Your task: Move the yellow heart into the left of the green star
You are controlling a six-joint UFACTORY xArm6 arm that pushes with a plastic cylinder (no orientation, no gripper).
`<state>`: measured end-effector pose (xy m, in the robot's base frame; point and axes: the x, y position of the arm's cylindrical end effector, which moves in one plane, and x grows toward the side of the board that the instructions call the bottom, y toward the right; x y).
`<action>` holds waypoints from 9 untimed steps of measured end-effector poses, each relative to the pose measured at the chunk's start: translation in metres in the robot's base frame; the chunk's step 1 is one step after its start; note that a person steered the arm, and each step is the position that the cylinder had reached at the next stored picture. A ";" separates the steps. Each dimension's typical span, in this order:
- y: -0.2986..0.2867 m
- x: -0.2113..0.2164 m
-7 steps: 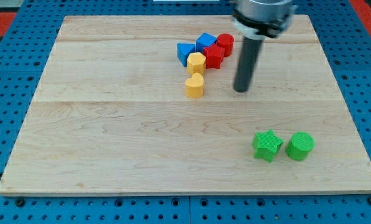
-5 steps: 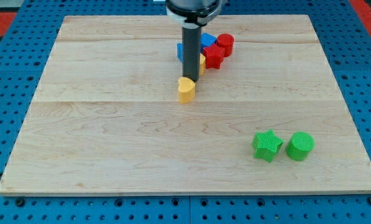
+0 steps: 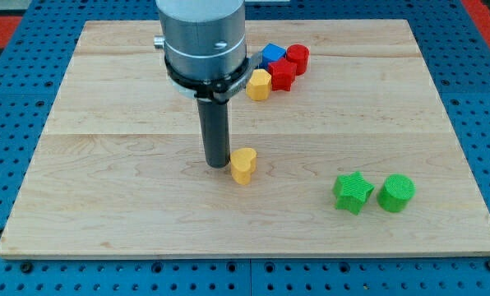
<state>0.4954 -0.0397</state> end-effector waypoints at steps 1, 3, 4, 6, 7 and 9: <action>0.007 0.000; 0.028 -0.004; 0.046 -0.004; 0.058 0.006; 0.067 0.016; 0.083 0.030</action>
